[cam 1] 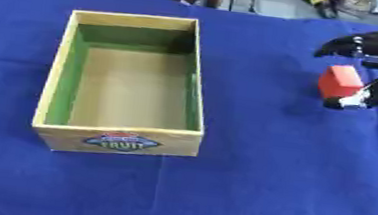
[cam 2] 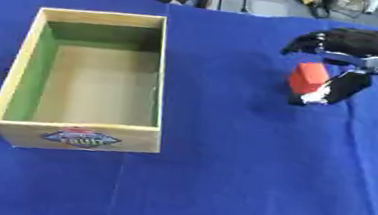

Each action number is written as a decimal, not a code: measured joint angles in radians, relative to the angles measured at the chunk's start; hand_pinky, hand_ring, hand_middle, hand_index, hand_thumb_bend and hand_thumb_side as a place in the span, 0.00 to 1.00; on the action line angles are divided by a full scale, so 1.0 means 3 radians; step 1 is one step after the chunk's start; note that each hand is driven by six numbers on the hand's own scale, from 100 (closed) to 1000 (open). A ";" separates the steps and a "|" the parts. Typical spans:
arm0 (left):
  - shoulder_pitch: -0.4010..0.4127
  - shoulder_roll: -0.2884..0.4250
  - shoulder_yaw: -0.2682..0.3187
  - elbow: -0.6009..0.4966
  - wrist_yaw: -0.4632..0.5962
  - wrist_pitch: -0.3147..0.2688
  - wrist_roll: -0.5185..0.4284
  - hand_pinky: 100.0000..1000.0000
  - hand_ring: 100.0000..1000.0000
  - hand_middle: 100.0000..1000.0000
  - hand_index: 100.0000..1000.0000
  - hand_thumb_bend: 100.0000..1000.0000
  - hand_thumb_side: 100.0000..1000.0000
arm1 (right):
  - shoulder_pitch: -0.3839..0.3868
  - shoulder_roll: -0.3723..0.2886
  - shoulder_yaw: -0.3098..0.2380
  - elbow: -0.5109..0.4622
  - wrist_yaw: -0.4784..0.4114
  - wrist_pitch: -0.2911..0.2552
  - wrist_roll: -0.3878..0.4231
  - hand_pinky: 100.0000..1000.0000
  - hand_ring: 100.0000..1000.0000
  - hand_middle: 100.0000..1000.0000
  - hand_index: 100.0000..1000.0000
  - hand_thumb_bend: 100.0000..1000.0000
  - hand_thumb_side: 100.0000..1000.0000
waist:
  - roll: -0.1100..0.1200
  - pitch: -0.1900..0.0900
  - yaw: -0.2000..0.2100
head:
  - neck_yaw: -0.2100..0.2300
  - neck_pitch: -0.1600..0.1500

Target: Pick up objects on the table and place them in the box.

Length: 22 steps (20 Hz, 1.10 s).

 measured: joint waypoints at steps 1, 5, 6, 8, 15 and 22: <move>-0.0006 -0.0005 -0.0005 0.0000 0.0000 -0.0004 -0.0005 0.18 0.32 0.38 0.60 0.00 0.98 | 0.0000 0.0000 -0.0007 0.0019 0.0022 0.0004 0.0002 0.83 0.92 0.87 1.00 0.44 0.79 | 0.0000 0.0009 0.0011 | -0.0011 -0.0009; -0.0008 -0.0027 -0.0011 0.0000 -0.0003 -0.0007 -0.0018 0.18 0.32 0.38 0.60 0.00 0.98 | 0.0001 -0.0001 -0.0039 0.0067 0.0086 0.0013 -0.0008 0.83 0.92 0.88 1.00 0.44 0.80 | 0.0008 0.0030 0.0022 | -0.0036 -0.0030; -0.0008 -0.0028 -0.0011 0.0000 -0.0005 -0.0009 -0.0021 0.18 0.32 0.38 0.60 0.00 0.98 | 0.0001 -0.0002 -0.0046 0.0072 0.0100 0.0016 -0.0015 0.83 0.92 0.88 1.00 0.44 0.80 | 0.0010 0.0036 0.0022 | -0.0040 -0.0035; -0.0007 -0.0028 -0.0011 0.0000 -0.0011 -0.0011 -0.0026 0.18 0.32 0.38 0.60 0.00 0.98 | 0.0001 -0.0009 -0.0060 0.0072 0.0126 0.0020 -0.0033 0.83 0.92 0.88 1.00 0.43 0.80 | 0.0013 0.0041 0.0018 | -0.0042 -0.0044; 0.0014 -0.0028 -0.0011 0.0000 -0.0024 -0.0013 -0.0032 0.18 0.32 0.39 0.60 0.00 0.99 | 0.0006 -0.0102 -0.0101 0.0052 0.0198 0.0021 -0.0114 0.83 0.92 0.89 1.00 0.42 0.81 | 0.0015 0.0042 -0.0024 | -0.0025 -0.0047; 0.0016 -0.0028 -0.0011 0.0000 -0.0037 -0.0008 -0.0038 0.18 0.32 0.39 0.60 0.00 0.99 | 0.0028 -0.0157 -0.0148 0.0029 0.0275 0.0058 -0.0182 0.84 0.94 0.92 1.00 0.46 0.78 | -0.0001 0.0044 -0.0033 | -0.0003 -0.0054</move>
